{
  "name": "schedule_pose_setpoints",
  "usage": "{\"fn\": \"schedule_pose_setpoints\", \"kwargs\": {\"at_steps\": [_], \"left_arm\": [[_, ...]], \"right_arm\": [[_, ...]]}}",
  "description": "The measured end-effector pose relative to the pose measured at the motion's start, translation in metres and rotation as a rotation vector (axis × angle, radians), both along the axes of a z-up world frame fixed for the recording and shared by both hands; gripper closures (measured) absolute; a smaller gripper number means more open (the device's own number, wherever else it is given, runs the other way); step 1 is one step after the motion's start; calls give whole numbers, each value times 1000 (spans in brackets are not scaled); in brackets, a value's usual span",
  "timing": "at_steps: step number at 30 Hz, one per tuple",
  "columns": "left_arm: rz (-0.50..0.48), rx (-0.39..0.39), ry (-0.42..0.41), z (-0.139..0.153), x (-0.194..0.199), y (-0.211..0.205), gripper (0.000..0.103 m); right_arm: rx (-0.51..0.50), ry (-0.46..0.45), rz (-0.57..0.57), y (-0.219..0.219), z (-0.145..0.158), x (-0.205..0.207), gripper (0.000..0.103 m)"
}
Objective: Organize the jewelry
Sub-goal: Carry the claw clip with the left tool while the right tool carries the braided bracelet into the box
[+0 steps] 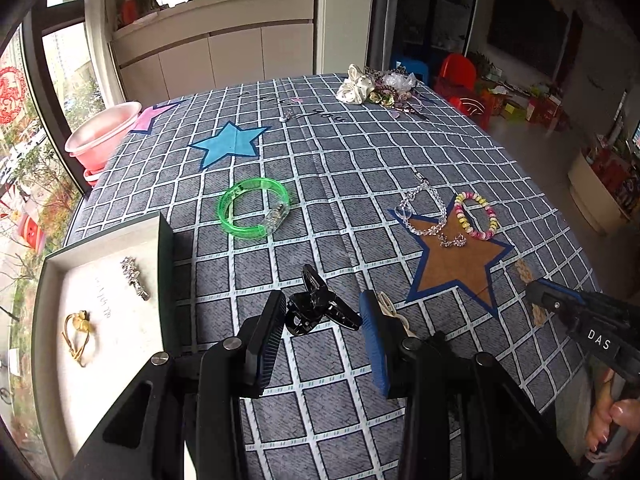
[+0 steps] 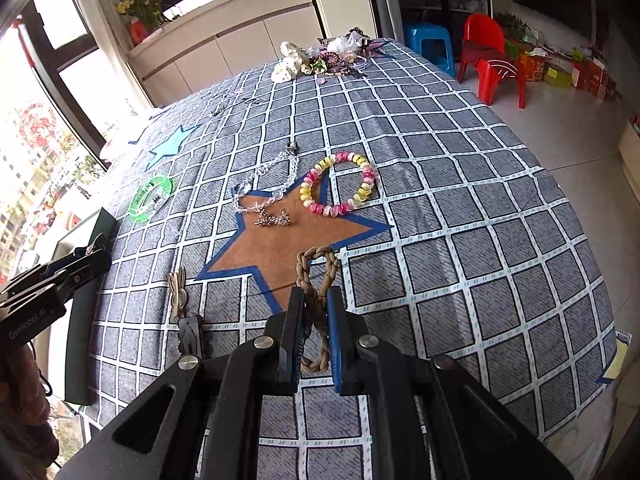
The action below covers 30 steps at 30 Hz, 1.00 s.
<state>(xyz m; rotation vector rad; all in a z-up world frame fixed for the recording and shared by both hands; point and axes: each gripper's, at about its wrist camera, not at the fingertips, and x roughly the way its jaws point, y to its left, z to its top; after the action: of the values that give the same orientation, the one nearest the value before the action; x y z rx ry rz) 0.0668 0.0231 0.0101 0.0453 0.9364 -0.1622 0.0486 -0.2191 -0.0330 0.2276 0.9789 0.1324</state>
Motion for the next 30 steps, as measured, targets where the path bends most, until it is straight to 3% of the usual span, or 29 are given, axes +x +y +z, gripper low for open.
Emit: {"fn": "schedule_pose_setpoints", "kwargs": {"at_steps": [12, 19, 30], "left_arm": [[116, -18, -30, 5, -26, 70, 57], [216, -17, -51, 6, -38, 121, 57], [334, -46, 22, -16, -49, 194, 57]], "right_arm": [[1, -54, 144, 67, 36, 4, 91], [14, -82, 304, 139, 56, 13, 91], [29, -70, 545, 256, 57, 26, 91]]}}
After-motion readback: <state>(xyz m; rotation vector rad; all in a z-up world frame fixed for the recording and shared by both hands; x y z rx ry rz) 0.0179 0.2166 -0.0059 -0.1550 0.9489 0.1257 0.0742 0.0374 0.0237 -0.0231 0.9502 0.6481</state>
